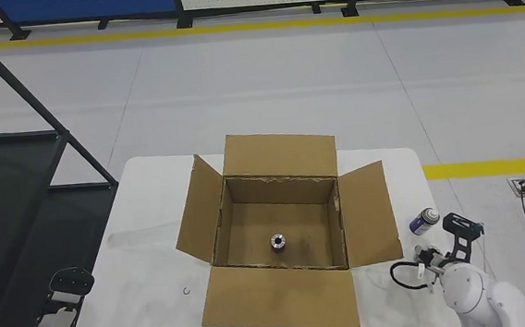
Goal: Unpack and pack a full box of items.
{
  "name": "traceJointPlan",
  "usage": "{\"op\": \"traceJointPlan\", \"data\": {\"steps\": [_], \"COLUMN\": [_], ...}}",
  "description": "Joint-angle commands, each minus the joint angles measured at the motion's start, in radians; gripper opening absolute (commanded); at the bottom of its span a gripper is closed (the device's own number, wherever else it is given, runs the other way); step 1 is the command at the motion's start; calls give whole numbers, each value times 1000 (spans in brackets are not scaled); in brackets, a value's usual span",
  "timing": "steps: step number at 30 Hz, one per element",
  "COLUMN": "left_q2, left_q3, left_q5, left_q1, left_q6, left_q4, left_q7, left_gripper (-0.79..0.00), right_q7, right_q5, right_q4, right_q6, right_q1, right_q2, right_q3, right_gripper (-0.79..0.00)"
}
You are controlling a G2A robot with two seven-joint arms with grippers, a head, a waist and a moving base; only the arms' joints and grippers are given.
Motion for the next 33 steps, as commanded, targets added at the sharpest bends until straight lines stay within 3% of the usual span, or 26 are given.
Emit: {"op": "traceJointPlan", "data": {"steps": [1, 2, 10, 13, 18, 21, 25, 33], "left_q2": [0, 0, 0, 0, 0, 0, 0, 0], "left_q3": [0, 0, 0, 0, 0, 0, 0, 0], "left_q5": [0, 0, 0, 0, 0, 0, 0, 0], "left_q1": [0, 0, 0, 0, 0, 0, 0, 0], "left_q6": [0, 0, 0, 0, 0, 0, 0, 0], "left_q4": [0, 0, 0, 0, 0, 0, 0, 0], "left_q7": [0, 0, 0, 0, 0, 0, 0, 0], "left_gripper": [0, 0, 0, 0, 0, 0, 0, 0], "right_q7": [-1, -3, -28, -127, -323, -435, -508, -373], "right_q5": [-1, 0, 10, 49, 178, 287, 423, 360], "right_q4": [-2, -7, -53, -121, -269, -365, -453, -507], "right_q6": [0, 2, 31, 82, 84, 15, -177, -353], "right_q1": [0, -1, -17, -37, -97, -128, -160, -43], "right_q2": [0, 0, 0, -6, -19, -28, -31, -20], "right_q3": [2, 2, 23, 57, 91, 93, 82, -98], "right_gripper": [-228, -228, 0, 0, 0, 0, 0, 0]}}
